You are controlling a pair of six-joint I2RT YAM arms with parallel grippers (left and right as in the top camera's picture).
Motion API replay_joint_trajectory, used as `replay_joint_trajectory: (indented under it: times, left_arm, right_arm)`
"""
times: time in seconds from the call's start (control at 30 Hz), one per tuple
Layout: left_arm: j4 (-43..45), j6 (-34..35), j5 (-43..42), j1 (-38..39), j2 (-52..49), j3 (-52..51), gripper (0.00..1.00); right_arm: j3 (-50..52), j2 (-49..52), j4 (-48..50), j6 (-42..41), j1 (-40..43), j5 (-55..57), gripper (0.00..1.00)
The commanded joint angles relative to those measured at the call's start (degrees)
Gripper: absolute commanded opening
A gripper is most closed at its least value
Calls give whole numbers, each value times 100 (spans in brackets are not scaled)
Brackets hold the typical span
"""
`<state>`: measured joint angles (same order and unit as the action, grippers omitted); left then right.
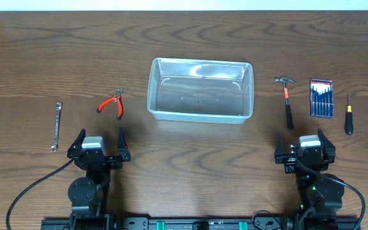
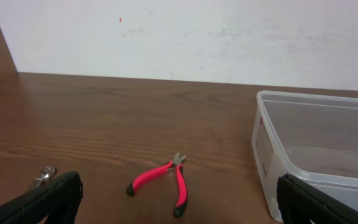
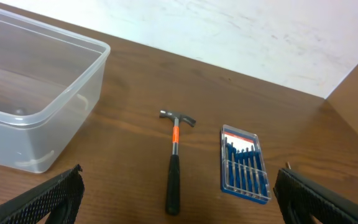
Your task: Pack container
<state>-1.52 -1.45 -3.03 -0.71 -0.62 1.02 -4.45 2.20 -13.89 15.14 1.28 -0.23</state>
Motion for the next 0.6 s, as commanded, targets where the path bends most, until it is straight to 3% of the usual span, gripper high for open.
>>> replay_joint_trajectory:
  times: [0.0, 0.57]
  left_arm:
    - [-232, 50, -42, -20, 28, -79, 98]
    - [-232, 50, -42, -20, 28, -79, 98]
  right_arm:
    - [17, -4, -4, -96, -17, -24, 99]
    - [17, -4, -2, 289, -17, 321, 99]
